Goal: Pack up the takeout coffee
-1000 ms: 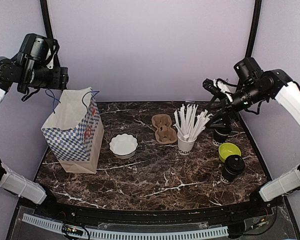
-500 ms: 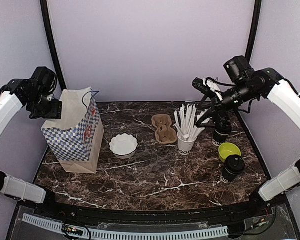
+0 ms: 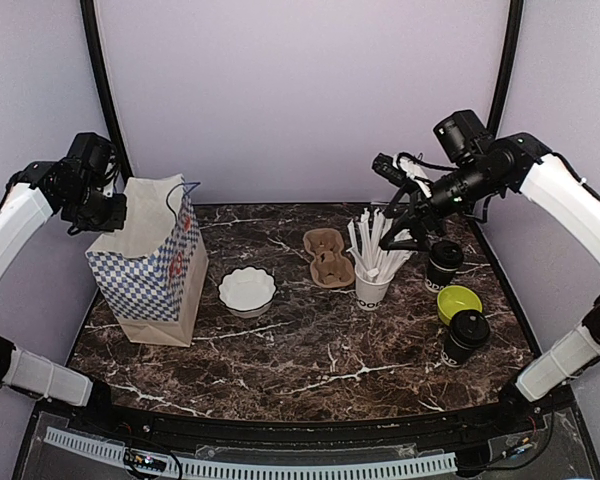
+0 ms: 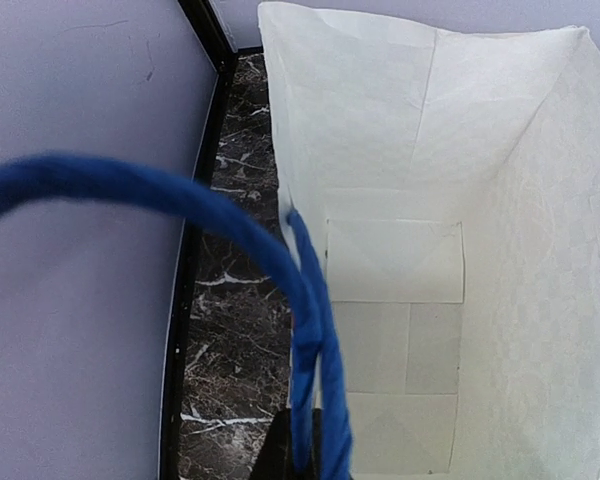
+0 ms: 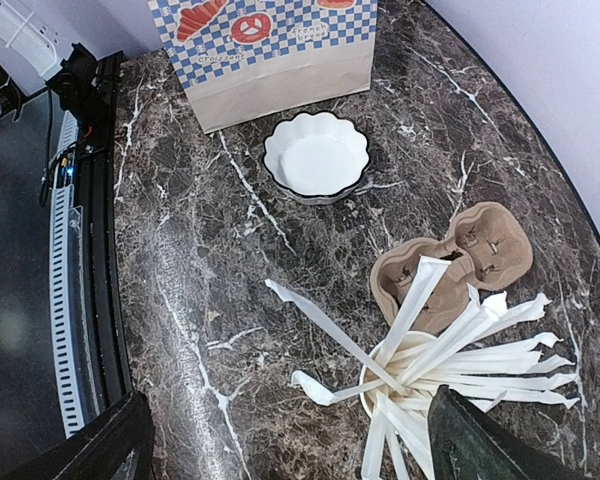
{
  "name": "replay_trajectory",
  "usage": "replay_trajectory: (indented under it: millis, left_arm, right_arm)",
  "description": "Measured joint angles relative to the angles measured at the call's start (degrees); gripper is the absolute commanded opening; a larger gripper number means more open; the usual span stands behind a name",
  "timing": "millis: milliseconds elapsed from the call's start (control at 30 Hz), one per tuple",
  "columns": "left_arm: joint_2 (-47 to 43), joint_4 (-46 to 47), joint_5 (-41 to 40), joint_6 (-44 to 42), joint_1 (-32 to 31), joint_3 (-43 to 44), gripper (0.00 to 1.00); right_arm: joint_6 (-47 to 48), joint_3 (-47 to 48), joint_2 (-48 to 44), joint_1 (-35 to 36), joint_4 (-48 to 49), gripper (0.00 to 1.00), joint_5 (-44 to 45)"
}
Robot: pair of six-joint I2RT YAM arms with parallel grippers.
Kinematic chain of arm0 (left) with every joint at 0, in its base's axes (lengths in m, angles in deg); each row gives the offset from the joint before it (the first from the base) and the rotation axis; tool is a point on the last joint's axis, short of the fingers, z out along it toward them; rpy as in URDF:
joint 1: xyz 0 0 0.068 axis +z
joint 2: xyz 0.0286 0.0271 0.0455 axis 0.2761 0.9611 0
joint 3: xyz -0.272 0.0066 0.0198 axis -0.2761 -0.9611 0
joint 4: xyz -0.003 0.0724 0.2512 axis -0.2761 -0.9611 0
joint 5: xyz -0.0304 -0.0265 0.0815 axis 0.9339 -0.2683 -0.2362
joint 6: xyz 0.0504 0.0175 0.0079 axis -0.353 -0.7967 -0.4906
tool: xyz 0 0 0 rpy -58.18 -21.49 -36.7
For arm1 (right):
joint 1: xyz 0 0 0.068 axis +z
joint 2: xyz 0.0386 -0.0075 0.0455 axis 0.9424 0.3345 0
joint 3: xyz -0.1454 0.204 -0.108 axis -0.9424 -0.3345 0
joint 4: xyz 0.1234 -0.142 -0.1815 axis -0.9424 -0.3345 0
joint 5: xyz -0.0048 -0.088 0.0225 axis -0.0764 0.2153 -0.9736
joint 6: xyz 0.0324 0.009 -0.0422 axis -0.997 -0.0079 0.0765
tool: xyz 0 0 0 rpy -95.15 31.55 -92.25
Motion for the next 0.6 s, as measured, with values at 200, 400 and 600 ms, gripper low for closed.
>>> replay_trajectory:
  millis: [200, 400, 600]
  left_arm:
    - [0.1, 1.4, 0.6, -0.9, 0.0, 0.0, 0.0]
    - [0.0, 2.4, 0.7, -1.2, 0.0, -0.7, 0.0]
    - [0.0, 3.1, 0.8, -1.3, 0.0, -2.0, 0.0]
  right_arm:
    - [-0.2, 1.6, 0.9, 0.3, -0.1, 0.95, 0.0]
    - [0.1, 5.7, 4.2, 8.6, -0.4, 0.86, 3.8]
    - [-0.3, 10.1, 13.0, 23.7, 0.8, 0.49, 16.2]
